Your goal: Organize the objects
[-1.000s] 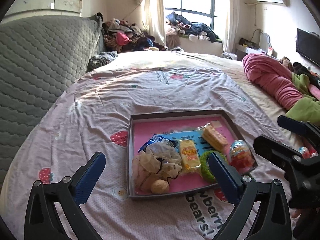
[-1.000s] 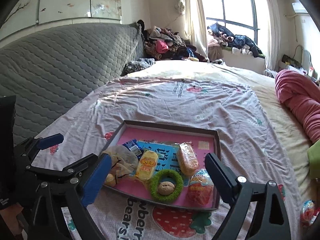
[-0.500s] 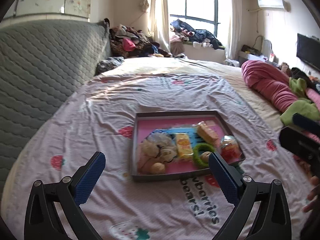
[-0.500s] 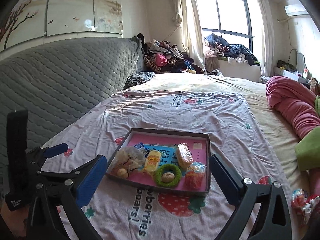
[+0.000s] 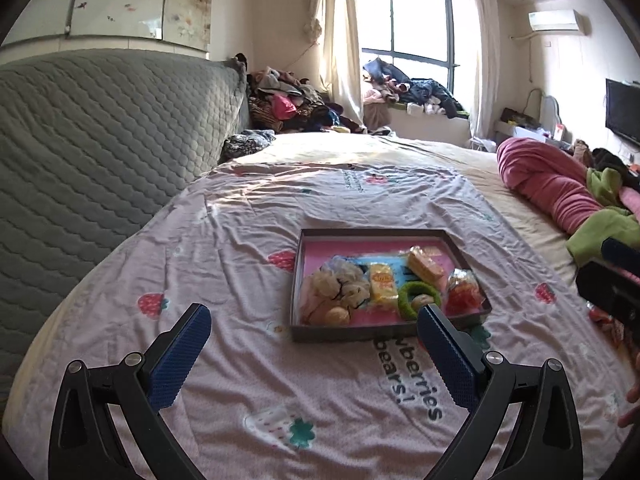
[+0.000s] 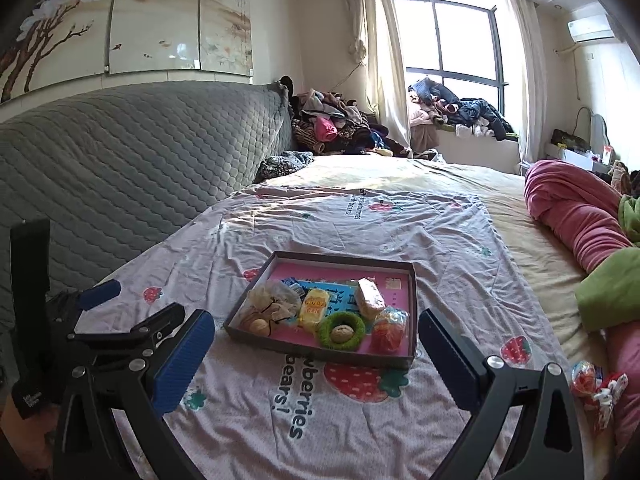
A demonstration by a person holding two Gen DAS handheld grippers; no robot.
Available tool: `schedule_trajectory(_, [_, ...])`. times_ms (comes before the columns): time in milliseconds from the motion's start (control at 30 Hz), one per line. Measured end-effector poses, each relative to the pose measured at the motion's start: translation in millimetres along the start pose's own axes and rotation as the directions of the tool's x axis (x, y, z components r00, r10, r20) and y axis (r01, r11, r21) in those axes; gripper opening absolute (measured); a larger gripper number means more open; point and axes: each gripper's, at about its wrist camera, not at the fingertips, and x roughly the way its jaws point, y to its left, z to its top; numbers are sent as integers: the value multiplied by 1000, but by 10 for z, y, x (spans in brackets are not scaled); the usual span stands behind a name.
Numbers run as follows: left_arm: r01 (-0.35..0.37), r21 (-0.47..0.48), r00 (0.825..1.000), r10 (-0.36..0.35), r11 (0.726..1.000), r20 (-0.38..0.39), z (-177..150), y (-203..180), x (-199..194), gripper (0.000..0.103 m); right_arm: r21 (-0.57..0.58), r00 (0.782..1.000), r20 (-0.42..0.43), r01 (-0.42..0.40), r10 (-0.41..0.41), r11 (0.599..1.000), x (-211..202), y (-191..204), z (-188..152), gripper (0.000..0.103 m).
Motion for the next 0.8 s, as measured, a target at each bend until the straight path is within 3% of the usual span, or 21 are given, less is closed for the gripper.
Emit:
schedule_trajectory(500, [63, 25, 998, -62, 998, -24, -332, -52, -200, 103, 18, 1000, -6, 8, -8, 1000, -195, 28, -228, 103])
schedule_trajectory(800, [19, 12, 999, -19, 1000, -42, -478, -16, -185, 103, 25, 999, -39, 15, -14, 1000, -153, 50, -379, 103])
